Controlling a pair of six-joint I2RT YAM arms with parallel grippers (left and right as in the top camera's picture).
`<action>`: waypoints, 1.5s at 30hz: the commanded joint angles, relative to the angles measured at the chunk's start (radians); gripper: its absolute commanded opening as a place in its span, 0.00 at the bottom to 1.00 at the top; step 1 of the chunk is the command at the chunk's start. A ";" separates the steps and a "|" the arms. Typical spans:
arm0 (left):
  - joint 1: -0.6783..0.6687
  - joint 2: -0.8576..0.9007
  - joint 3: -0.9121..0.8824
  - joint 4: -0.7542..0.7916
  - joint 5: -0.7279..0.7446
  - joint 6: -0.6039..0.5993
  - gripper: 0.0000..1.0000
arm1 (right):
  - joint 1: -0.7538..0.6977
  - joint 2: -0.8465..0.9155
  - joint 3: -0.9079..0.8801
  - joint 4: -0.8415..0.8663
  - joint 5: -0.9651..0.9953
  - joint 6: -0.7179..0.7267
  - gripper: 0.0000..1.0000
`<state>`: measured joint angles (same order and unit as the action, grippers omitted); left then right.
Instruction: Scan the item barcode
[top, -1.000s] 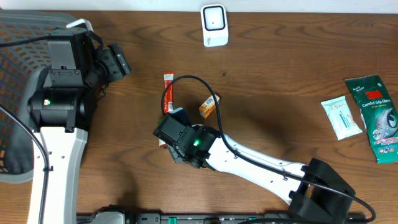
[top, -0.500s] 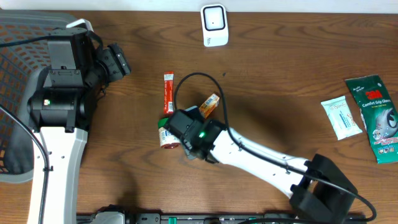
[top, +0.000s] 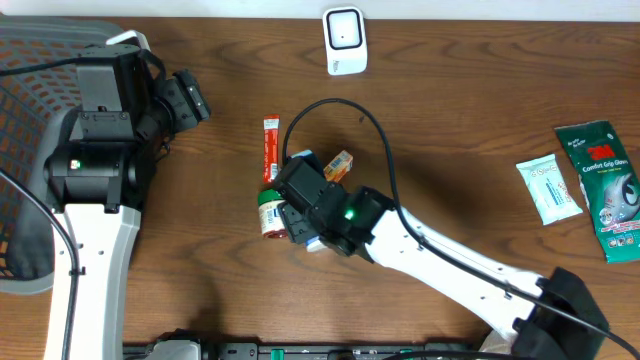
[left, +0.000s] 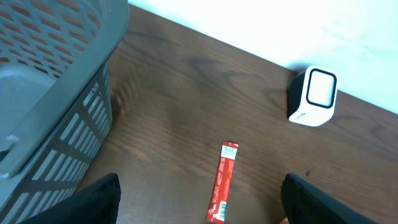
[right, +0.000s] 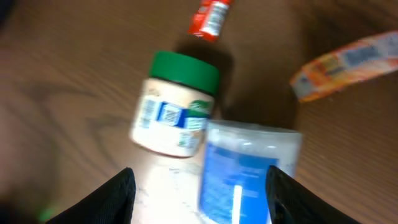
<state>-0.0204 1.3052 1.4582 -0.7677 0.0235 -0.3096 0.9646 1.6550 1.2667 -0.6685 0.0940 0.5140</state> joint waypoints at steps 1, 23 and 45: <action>0.004 0.001 0.005 -0.003 0.002 0.013 0.82 | 0.035 0.022 0.001 0.006 -0.024 -0.014 0.62; 0.004 0.001 0.005 -0.003 0.001 0.013 0.82 | -0.008 0.113 -0.019 -0.017 -0.042 0.005 0.62; 0.004 0.001 0.005 -0.003 0.002 0.013 0.82 | -0.019 0.113 -0.021 -0.147 0.041 0.009 0.63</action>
<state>-0.0204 1.3052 1.4582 -0.7677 0.0235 -0.3096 0.9535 1.7660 1.2533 -0.8135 0.1101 0.5129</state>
